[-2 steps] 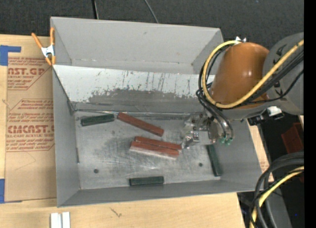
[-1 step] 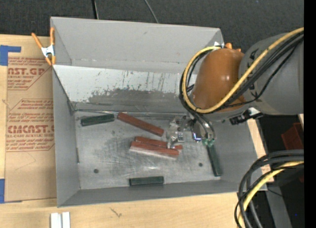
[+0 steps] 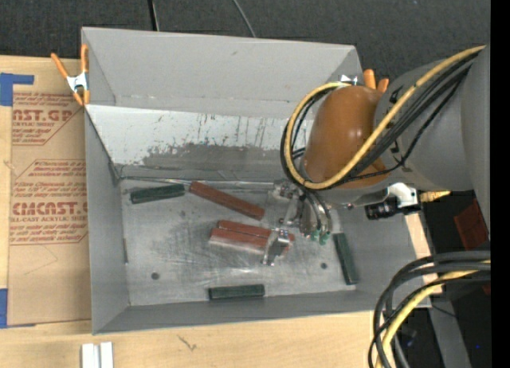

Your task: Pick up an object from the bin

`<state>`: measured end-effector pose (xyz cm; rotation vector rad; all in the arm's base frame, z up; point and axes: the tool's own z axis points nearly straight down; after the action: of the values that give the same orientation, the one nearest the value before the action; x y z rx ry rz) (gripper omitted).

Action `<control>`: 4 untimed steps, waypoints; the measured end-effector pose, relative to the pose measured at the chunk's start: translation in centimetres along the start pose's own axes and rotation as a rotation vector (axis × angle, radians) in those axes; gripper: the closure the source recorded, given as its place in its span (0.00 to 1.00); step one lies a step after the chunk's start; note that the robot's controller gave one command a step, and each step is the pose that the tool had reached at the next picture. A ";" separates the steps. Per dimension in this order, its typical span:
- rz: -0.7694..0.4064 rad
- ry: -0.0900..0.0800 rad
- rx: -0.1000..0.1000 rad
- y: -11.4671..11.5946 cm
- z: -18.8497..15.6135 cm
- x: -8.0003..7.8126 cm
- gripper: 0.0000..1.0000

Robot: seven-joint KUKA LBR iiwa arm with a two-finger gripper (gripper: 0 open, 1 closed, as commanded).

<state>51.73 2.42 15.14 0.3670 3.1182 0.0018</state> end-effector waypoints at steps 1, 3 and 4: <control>0.000 0.001 0.001 0.0 0.1 0.0 0.00; -0.014 -0.024 -0.004 1.6 7.2 -1.4 1.00; -0.013 0.006 0.002 2.0 3.1 -1.1 1.00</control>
Offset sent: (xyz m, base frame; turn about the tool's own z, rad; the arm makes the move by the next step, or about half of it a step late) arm 0.0093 0.0126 -0.0797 -0.0153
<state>53.25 4.12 12.09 0.3474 3.1263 -0.0002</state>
